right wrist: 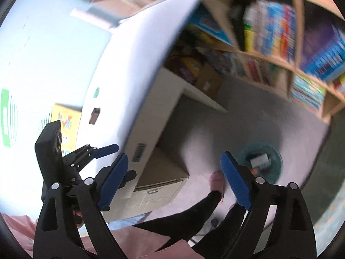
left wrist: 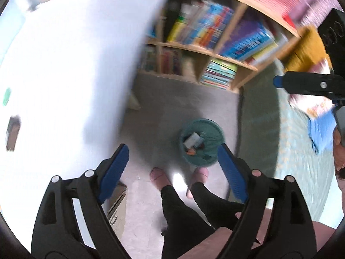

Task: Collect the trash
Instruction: 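Move both open tools back over the table, then grasp the black box with the left tool while the right tool grasps the green bag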

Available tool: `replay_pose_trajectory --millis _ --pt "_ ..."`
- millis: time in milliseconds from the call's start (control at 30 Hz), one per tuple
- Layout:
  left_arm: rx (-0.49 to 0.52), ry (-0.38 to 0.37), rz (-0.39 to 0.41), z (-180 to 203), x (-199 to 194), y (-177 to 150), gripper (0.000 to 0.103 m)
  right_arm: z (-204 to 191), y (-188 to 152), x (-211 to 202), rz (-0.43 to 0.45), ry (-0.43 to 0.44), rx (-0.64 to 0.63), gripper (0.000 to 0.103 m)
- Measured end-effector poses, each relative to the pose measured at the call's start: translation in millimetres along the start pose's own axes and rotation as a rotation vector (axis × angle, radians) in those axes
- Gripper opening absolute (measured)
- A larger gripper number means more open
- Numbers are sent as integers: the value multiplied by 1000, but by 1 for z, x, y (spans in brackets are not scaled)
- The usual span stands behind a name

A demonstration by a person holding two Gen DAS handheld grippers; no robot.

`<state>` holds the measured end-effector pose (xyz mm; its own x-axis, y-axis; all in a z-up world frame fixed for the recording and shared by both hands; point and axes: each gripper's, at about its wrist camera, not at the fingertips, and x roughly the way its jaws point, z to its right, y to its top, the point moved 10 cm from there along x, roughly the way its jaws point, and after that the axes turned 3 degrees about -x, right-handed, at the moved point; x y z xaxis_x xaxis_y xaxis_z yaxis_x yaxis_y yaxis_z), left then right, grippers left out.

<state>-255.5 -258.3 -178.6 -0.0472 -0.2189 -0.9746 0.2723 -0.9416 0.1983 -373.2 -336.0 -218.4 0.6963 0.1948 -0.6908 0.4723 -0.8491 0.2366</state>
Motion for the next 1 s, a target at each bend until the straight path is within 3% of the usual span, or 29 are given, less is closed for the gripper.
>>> replay_pose_trajectory --millis 300,633,1000 --pt "-225 57 57 -106 -29 -7 83 -85 49 60 -88 37 -190 88" --pt "-379 65 82 -203 -45 -24 83 -164 82 132 -177 49 -333 88" --pt "-525 42 85 -254 -45 -35 83 -232 114 197 -261 57 -463 88"
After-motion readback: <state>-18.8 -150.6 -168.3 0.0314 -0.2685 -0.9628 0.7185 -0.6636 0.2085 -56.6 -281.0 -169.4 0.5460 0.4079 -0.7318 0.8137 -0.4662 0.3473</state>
